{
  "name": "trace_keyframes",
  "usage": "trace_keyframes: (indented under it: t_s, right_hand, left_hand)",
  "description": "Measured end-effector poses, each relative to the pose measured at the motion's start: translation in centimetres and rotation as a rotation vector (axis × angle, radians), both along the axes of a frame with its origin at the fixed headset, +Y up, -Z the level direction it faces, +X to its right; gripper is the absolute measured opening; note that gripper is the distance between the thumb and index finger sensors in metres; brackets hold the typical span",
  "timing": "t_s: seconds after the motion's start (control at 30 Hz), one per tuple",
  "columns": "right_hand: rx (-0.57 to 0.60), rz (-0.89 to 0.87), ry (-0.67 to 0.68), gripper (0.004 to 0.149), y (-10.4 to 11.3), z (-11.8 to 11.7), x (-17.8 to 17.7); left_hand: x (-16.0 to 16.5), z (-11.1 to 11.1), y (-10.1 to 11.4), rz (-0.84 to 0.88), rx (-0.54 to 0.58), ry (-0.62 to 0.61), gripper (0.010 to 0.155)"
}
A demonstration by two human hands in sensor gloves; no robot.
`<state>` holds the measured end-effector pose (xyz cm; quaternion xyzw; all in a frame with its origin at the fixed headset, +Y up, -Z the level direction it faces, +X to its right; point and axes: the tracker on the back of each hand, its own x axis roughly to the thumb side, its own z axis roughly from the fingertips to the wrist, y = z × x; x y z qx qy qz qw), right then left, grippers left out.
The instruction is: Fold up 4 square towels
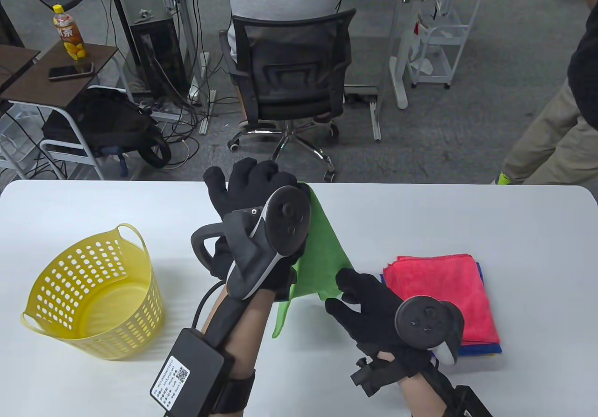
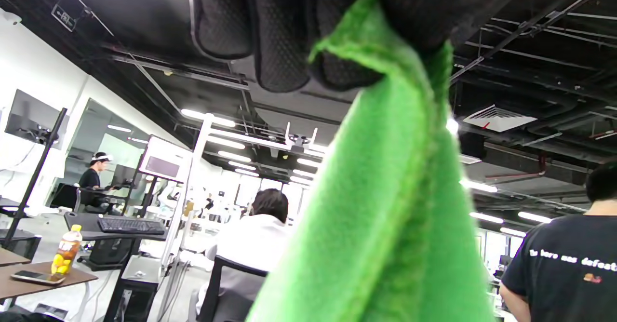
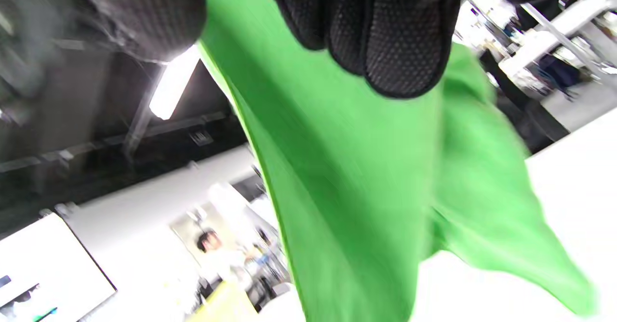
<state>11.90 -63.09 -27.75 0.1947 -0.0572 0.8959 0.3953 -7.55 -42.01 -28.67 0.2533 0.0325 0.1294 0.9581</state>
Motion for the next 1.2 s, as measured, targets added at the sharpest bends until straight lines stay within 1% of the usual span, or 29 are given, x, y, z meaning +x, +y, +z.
trace_keyframes:
  t_s: [0.1, 0.13, 0.2, 0.23, 0.27, 0.3, 0.33, 0.37, 0.4, 0.43, 0.5, 0.53, 0.57, 0.6, 0.63, 0.7, 0.73, 0.8, 0.83, 0.87, 0.93, 1.0, 1.07, 1.13, 1.2]
  right_hand:
    - [-0.1, 0.089, 0.007, 0.091, -2.2, -1.1, -1.4]
    - [-0.115, 0.122, 0.02, 0.094, -3.1, -1.6, -1.9]
    - [-0.158, 0.174, 0.022, 0.093, -4.6, -2.5, -2.5]
    - [-0.16, 0.19, 0.015, 0.091, -5.3, -2.9, -2.6]
    - [-0.152, 0.21, 0.007, 0.085, -6.1, -3.6, -2.7]
    - [-0.141, 0.202, 0.006, 0.07, -6.6, -4.1, -2.5]
    - [-0.152, 0.171, 0.001, 0.048, -7.0, -4.6, -2.2]
    - [-0.183, 0.155, 0.017, 0.042, -7.1, -5.0, -1.8]
    - [-0.21, 0.148, 0.03, 0.041, -6.9, -5.4, -1.2]
    - [-0.225, 0.135, 0.043, 0.041, -6.6, -5.6, -0.6]
    - [-0.246, 0.078, 0.049, 0.042, -5.1, -6.1, 1.8]
    - [-0.237, 0.04, 0.062, 0.042, -4.3, -6.2, 3.0]
    - [-0.209, -0.008, 0.077, 0.042, -3.5, -6.3, 4.1]
    - [-0.163, -0.099, 0.095, 0.041, -2.4, -6.2, 5.8]
    - [-0.135, -0.162, 0.124, 0.041, -1.7, -6.0, 6.7]
    - [-0.079, -0.324, 0.185, 0.041, 0.4, -5.1, 8.8]
    - [-0.054, -0.383, 0.209, 0.041, 1.3, -4.5, 9.4]
    - [-0.002, -0.445, 0.285, 0.043, 3.3, -3.1, 10.5]
    - [0.035, -0.467, 0.294, 0.043, 4.1, -2.4, 10.8]
    - [0.099, -0.486, 0.29, 0.043, 5.8, -1.0, 11.2]
    - [0.184, -0.482, 0.272, 0.044, 7.7, 0.8, 11.6]
    - [0.232, -0.479, 0.26, 0.045, 9.2, 2.4, 11.7]
    - [0.269, -0.492, 0.212, 0.044, 10.6, 3.6, 11.8]
    - [0.268, -0.475, 0.124, 0.042, 11.5, 3.6, 11.7]
    - [0.229, -0.379, 0.016, 0.041, 11.8, 2.4, 11.4]
  left_hand:
    - [0.6, 0.4, 0.0, 0.024, -0.005, -0.03, 0.039]
    - [0.7, 0.6, 0.0, 0.026, -0.007, -0.042, 0.039]
    - [0.7, 0.8, -0.1, 0.019, 0.001, -0.046, 0.039]
    - [0.6, 0.9, -0.1, 0.014, 0.005, -0.045, 0.039]
    - [0.2, 0.9, -0.2, 0.009, 0.007, -0.045, 0.039]
    - [-0.2, 1.0, -0.2, 0.009, 0.004, -0.034, 0.039]
    - [-0.7, 0.9, -0.2, 0.003, -0.002, -0.015, 0.039]
    - [-1.6, 0.9, -0.2, -0.02, -0.006, 0.015, 0.039]
    - [-2.5, 0.7, -0.2, -0.044, -0.003, 0.053, 0.039]
    - [-3.5, 0.6, -0.3, -0.079, 0.006, 0.113, 0.039]
    - [-7.1, 0.3, -0.8, -0.184, 0.004, 0.272, 0.04]
    - [-9.0, 0.2, -1.2, -0.217, 0.001, 0.335, 0.04]
    - [-10.4, 0.2, -1.6, -0.234, -0.005, 0.37, 0.04]
    - [-12.4, 0.2, -2.1, -0.239, -0.022, 0.392, 0.04]
    - [-13.6, 0.3, -2.5, -0.227, -0.037, 0.391, 0.04]
    - [-16.9, 0.5, -3.8, -0.151, -0.088, 0.379, 0.041]
    - [-17.9, 0.6, -4.2, -0.121, -0.093, 0.373, 0.041]
    - [-19.7, 0.9, -4.9, -0.067, -0.108, 0.339, 0.042]
    - [-20.1, 1.1, -5.1, -0.059, -0.108, 0.311, 0.042]
    - [-20.7, 1.4, -5.3, -0.048, -0.116, 0.2, 0.042]
    - [-21.1, 2.3, -5.4, -0.022, -0.113, 0.132, 0.042]
    - [-21.4, 3.4, -5.4, -0.014, -0.104, 0.054, 0.041]
    - [-21.5, 4.6, -5.4, -0.043, -0.093, 0.01, 0.041]
    - [-22.0, 5.0, -5.5, -0.063, -0.103, -0.004, 0.041]
    - [-22.6, 4.3, -6.1, -0.051, -0.155, 0.028, 0.041]
